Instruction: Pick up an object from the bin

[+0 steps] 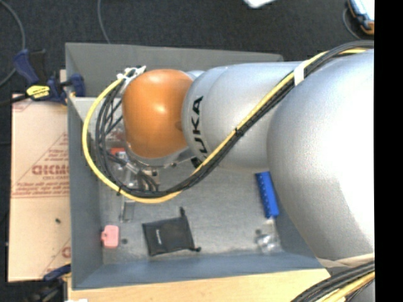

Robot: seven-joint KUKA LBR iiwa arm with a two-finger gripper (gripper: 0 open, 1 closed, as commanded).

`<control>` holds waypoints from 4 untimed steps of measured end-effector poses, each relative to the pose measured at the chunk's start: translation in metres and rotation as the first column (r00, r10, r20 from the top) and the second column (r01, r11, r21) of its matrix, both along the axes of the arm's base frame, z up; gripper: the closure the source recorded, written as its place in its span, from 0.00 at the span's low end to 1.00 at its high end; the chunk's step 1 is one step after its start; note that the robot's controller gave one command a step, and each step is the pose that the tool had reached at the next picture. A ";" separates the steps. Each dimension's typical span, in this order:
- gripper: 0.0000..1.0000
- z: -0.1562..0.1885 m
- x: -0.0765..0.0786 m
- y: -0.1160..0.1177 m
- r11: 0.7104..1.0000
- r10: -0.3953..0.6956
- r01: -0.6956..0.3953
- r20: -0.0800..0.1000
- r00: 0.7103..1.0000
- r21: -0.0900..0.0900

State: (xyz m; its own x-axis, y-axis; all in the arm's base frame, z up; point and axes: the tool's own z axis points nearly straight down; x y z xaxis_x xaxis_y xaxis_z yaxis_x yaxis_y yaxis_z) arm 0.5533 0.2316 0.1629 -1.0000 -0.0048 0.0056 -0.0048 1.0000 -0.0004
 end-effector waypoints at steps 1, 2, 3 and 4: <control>0.00 0.005 0.002 -0.001 1.000 -0.005 0.005 0.008 1.000 0.002; 0.00 -0.062 -0.033 -0.069 0.999 0.032 -0.032 -0.008 0.999 -0.005; 0.00 -0.086 -0.049 -0.055 0.997 -0.074 0.074 0.007 0.997 0.003; 0.00 -0.093 -0.042 -0.127 0.996 0.087 -0.087 -0.007 0.996 -0.008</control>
Offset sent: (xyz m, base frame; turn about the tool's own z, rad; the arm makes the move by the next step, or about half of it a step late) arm -0.0314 -0.0635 -0.0580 -0.0369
